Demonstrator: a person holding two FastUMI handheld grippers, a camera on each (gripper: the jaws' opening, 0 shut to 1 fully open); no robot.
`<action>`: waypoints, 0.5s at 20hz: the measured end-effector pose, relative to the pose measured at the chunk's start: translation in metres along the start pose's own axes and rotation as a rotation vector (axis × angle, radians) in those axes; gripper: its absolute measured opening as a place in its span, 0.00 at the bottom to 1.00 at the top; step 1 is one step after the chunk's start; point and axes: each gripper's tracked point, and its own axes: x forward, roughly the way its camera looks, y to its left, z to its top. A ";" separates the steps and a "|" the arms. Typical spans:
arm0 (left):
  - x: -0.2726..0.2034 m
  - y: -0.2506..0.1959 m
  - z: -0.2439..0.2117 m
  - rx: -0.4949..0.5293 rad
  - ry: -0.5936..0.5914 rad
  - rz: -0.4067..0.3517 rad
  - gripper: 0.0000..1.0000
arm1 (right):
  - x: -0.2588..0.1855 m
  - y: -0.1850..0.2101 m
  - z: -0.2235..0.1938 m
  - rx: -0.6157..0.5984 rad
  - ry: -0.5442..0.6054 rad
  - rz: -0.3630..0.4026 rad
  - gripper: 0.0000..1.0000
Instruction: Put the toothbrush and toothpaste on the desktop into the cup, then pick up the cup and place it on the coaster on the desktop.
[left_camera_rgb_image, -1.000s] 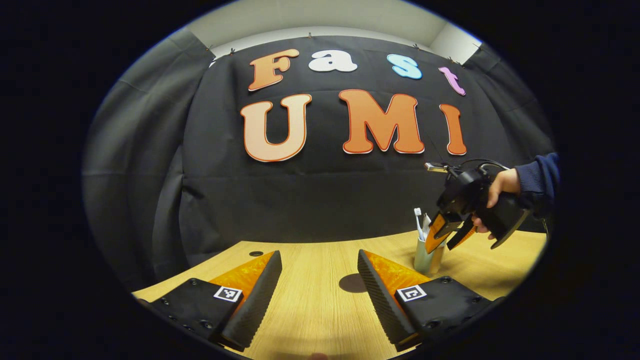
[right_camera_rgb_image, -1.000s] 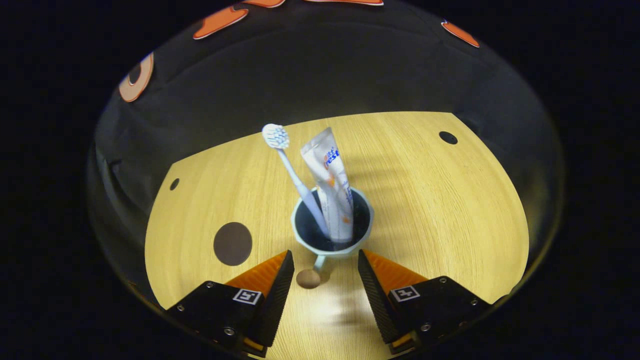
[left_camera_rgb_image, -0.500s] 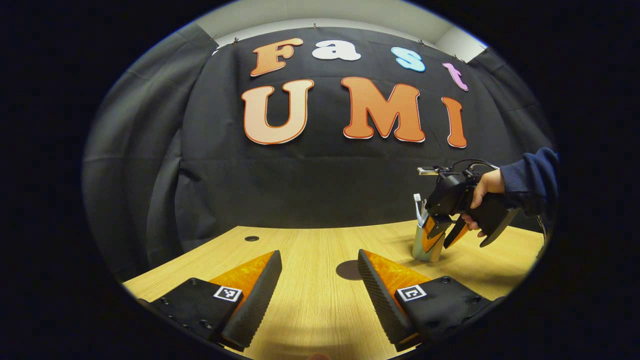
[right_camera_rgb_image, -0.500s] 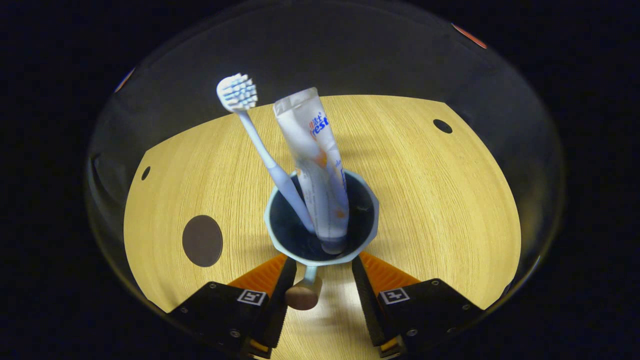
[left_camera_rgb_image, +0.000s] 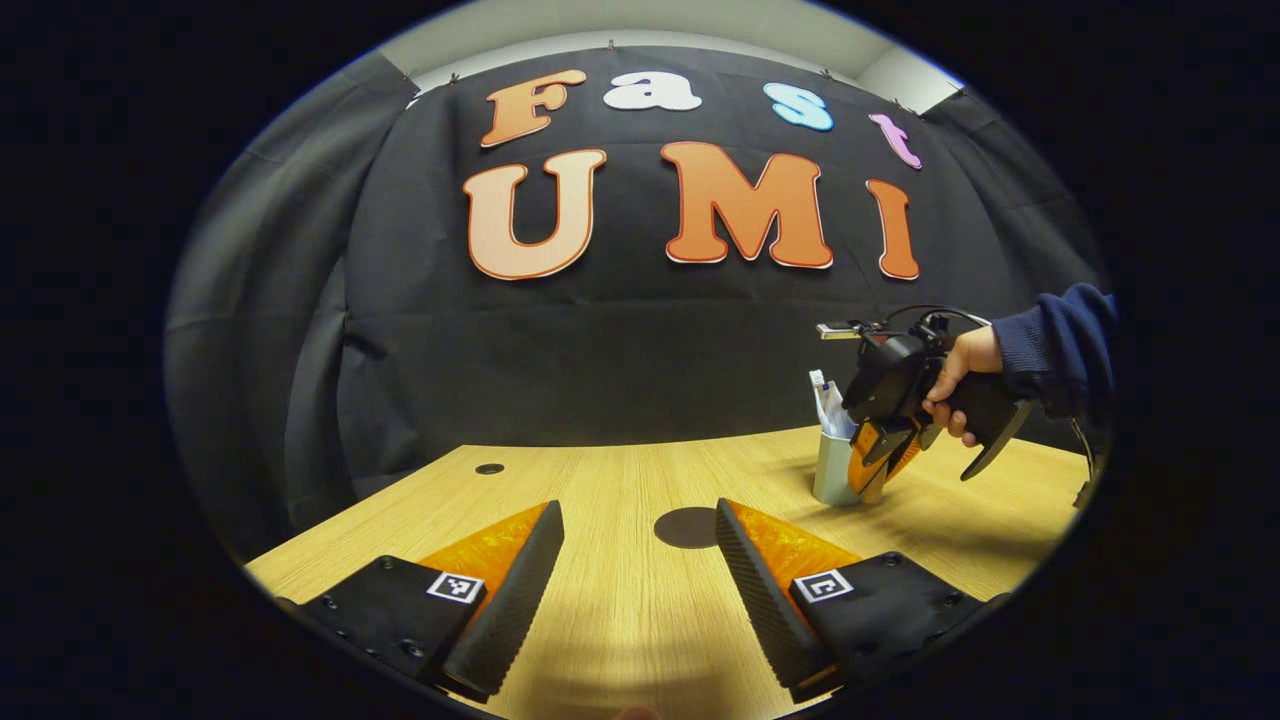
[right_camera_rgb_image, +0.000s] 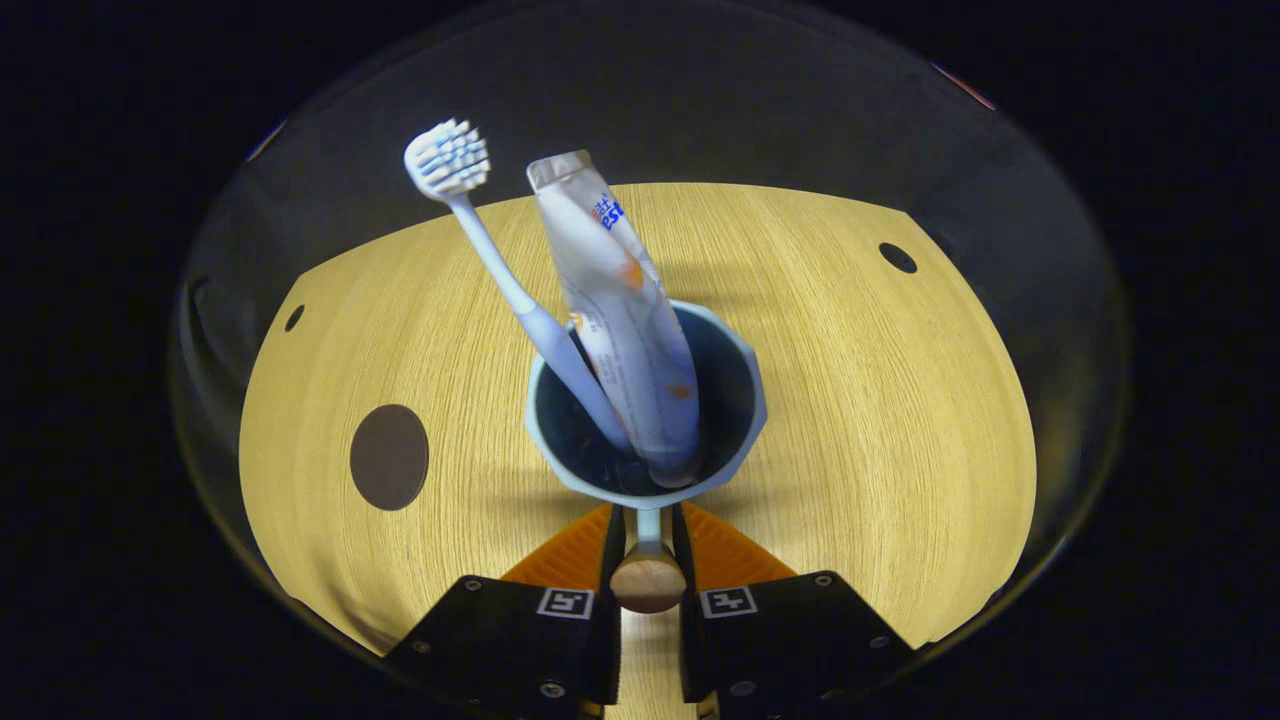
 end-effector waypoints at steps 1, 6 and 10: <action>0.000 -0.003 -0.002 0.003 0.004 -0.001 0.97 | 0.000 0.000 0.002 -0.012 -0.005 0.006 0.24; -0.003 -0.004 -0.005 0.011 0.013 -0.004 0.97 | 0.003 0.003 0.008 -0.026 -0.046 0.054 0.24; -0.004 -0.006 -0.002 0.016 0.018 -0.008 0.97 | 0.005 0.001 0.013 -0.075 -0.079 0.062 0.24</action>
